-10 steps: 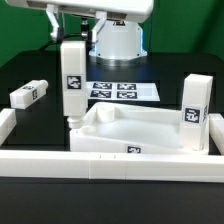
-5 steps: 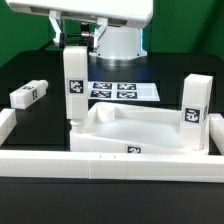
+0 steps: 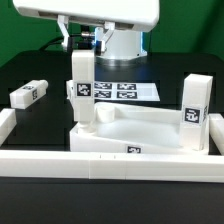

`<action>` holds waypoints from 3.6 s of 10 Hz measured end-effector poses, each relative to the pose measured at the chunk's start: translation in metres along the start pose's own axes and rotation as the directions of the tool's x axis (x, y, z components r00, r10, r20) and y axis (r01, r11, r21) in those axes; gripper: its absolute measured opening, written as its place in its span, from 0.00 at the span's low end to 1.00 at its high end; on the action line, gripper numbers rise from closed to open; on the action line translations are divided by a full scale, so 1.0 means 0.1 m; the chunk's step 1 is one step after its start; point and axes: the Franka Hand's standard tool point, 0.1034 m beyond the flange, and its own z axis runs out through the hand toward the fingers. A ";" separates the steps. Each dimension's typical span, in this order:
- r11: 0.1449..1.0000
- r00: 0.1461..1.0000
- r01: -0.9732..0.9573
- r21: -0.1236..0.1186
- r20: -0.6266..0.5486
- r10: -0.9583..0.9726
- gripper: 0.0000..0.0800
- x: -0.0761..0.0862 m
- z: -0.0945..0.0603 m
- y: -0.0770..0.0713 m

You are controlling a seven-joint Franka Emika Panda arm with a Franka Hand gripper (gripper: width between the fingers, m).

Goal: Assemble desk

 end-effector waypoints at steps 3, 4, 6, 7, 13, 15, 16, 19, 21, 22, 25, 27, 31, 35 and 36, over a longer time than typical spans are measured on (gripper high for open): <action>1.000 1.000 0.000 -0.012 -0.015 -0.001 0.36 -0.04 -0.01 0.01; 1.000 1.000 0.000 -0.012 -0.016 0.000 0.36 -0.04 -0.03 0.01; 1.000 1.000 0.001 -0.005 -0.017 -0.001 0.36 0.00 -0.07 -0.01; 1.000 1.000 0.000 -0.006 -0.020 0.000 0.36 0.01 -0.08 -0.01; 1.000 1.000 0.007 0.000 -0.005 -0.007 0.36 -0.08 -0.02 -0.07; 1.000 1.000 0.008 0.000 0.003 -0.008 0.36 -0.11 0.01 -0.07; 1.000 1.000 0.009 0.001 0.007 -0.009 0.36 -0.13 0.03 -0.08; 1.000 1.000 0.011 -0.001 0.009 -0.011 0.36 -0.14 0.05 -0.09; 1.000 1.000 0.012 -0.010 -0.004 -0.012 0.36 -0.13 0.06 -0.06; 1.000 1.000 0.013 -0.018 -0.016 -0.013 0.36 -0.13 0.07 -0.05; 0.999 0.999 0.014 -0.033 -0.038 -0.016 0.36 -0.11 0.08 -0.03; 0.999 0.999 0.014 -0.033 -0.038 -0.016 0.36 -0.11 0.08 -0.03; 0.999 0.999 0.013 -0.032 -0.037 -0.014 0.79 -0.10 0.07 -0.02; 1.000 1.000 0.001 -0.008 -0.013 -0.001 0.81 0.03 -0.07 0.07; 1.000 1.000 0.003 -0.008 -0.011 -0.003 0.81 0.01 -0.05 0.06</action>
Offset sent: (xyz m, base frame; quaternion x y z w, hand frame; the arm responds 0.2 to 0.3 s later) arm -0.0135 0.0035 0.0035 -0.0006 0.0018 0.0084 1.0000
